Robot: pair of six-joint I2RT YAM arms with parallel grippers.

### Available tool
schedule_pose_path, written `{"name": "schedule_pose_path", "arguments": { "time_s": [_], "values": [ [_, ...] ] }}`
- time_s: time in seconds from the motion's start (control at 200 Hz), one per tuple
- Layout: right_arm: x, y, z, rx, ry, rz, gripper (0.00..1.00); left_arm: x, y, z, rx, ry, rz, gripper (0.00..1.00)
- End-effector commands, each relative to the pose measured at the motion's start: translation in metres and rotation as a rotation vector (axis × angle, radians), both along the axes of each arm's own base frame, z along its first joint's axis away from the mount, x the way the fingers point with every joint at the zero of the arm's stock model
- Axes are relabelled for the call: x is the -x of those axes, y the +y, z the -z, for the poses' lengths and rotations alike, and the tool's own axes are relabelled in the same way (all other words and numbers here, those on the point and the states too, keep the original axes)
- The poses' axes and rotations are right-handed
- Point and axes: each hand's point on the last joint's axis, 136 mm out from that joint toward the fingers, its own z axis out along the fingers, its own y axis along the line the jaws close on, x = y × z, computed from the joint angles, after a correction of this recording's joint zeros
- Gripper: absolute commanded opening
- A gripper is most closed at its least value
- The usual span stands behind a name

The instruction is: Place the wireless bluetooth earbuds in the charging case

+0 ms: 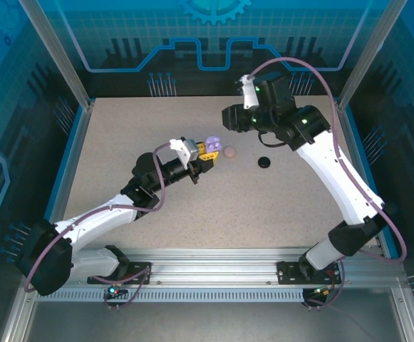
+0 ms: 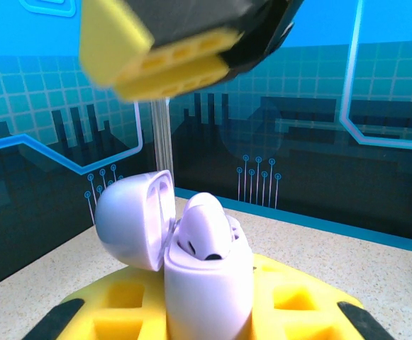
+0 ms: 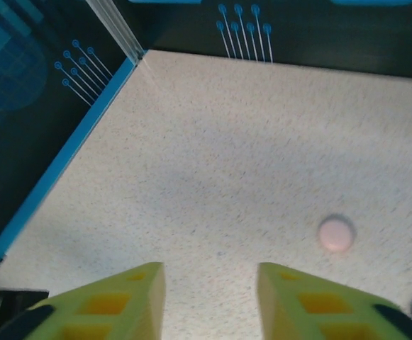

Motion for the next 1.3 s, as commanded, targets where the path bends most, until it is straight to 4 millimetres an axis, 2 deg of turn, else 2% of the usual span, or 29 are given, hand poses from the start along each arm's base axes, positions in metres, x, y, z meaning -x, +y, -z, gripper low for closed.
{"name": "schedule_pose_path", "arguments": {
  "time_s": [0.0, 0.135, 0.255, 0.39, 0.575, 0.775, 1.091, 1.226, 1.291],
  "values": [
    [-0.003, 0.012, 0.004, -0.04, 0.06, -0.034, 0.31, 0.005, -0.002, -0.021, 0.042, -0.041, 0.031, 0.0],
    [-0.011, 0.025, 0.013, -0.043, 0.102, -0.06, 0.27, 0.004, -0.004, -0.02, 0.043, -0.035, 0.034, 0.0],
    [-0.008, 0.033, 0.025, -0.033, 0.139, -0.091, 0.25, 0.002, -0.005, -0.021, 0.045, -0.033, 0.032, 0.0],
    [0.006, 0.037, 0.036, -0.002, 0.16, -0.123, 0.21, -0.002, -0.006, -0.022, 0.045, -0.026, 0.027, 0.0],
    [0.036, 0.034, 0.048, 0.024, 0.185, -0.16, 0.16, -0.006, -0.007, -0.022, 0.048, -0.017, 0.014, 0.0],
    [0.056, 0.023, 0.051, 0.026, 0.182, -0.144, 0.14, -0.009, -0.007, -0.021, 0.048, -0.007, 0.003, 0.0],
    [0.056, 0.014, 0.052, 0.019, 0.175, -0.105, 0.16, -0.015, -0.005, -0.012, 0.047, 0.024, -0.026, 0.0],
    [0.051, -0.005, 0.051, 0.005, 0.166, -0.019, 0.17, -0.021, -0.004, 0.0, 0.029, 0.069, -0.049, 0.0],
    [0.045, -0.024, 0.055, -0.007, 0.171, 0.064, 0.25, -0.025, -0.004, 0.011, 0.024, 0.107, -0.063, 0.0]
  ]
}}
